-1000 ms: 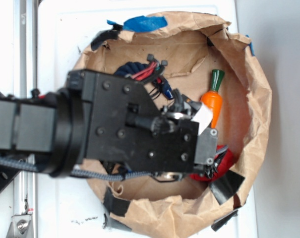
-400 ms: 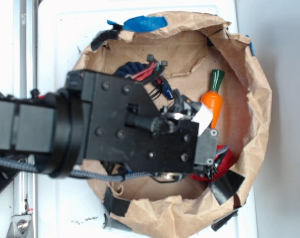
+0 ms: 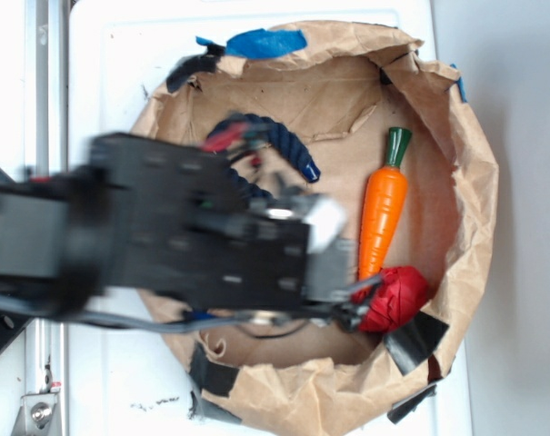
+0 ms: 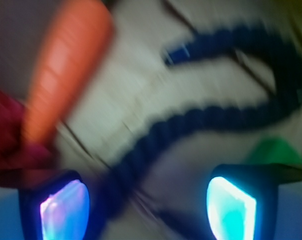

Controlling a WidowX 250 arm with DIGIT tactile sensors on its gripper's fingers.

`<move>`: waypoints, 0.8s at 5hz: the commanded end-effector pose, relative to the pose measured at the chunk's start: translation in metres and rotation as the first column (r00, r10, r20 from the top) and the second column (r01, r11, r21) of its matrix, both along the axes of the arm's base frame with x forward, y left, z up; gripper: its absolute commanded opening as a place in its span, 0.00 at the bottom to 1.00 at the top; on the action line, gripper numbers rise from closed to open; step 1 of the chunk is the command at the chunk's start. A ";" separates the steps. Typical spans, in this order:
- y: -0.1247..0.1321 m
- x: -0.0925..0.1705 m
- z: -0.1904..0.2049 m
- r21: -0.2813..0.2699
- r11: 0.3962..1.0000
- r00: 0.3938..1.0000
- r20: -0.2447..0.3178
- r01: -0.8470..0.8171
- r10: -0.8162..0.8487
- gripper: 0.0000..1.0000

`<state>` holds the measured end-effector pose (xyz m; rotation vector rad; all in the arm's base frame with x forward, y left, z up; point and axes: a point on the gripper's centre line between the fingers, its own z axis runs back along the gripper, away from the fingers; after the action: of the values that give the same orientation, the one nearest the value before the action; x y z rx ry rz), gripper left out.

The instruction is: Grab the blue rope.

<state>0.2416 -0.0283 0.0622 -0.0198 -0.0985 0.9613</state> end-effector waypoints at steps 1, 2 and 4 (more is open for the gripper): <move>-0.033 -0.023 0.002 -0.073 0.991 0.989 0.088 -0.112 0.118 1.00; -0.042 -0.026 0.001 -0.074 0.980 0.978 0.088 -0.186 0.192 1.00; -0.032 -0.019 0.016 -0.110 0.966 0.968 0.061 -0.235 0.242 1.00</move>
<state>0.2192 -0.0646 0.0692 -0.0931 -0.0846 1.2002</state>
